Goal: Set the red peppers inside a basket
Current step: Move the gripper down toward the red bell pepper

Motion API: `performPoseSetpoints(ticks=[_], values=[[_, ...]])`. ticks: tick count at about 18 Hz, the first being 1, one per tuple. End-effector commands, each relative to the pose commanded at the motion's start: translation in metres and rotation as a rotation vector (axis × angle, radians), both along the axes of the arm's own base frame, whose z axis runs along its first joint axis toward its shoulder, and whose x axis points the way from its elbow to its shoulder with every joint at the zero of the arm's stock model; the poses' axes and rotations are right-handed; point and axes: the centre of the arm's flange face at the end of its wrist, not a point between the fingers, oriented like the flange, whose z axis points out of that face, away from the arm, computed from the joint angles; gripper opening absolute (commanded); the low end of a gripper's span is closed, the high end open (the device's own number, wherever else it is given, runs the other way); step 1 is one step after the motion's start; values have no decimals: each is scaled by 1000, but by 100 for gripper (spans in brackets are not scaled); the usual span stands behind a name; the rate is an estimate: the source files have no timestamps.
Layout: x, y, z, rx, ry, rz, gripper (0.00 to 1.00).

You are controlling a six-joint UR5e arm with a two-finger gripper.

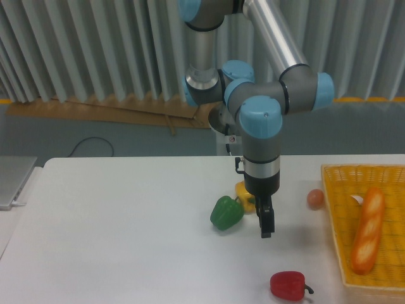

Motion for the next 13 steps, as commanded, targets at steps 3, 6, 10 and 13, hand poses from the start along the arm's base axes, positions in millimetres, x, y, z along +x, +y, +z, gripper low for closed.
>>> performPoseSetpoints(ticks=[3, 6, 10, 13], values=[[-18, -1, -14, 5, 10, 14, 100], [-28, 5, -33, -5, 24, 23, 100], [-41, 13, -50, -8, 13, 50, 100], [-48, 22, -59, 19, 39, 76, 100]])
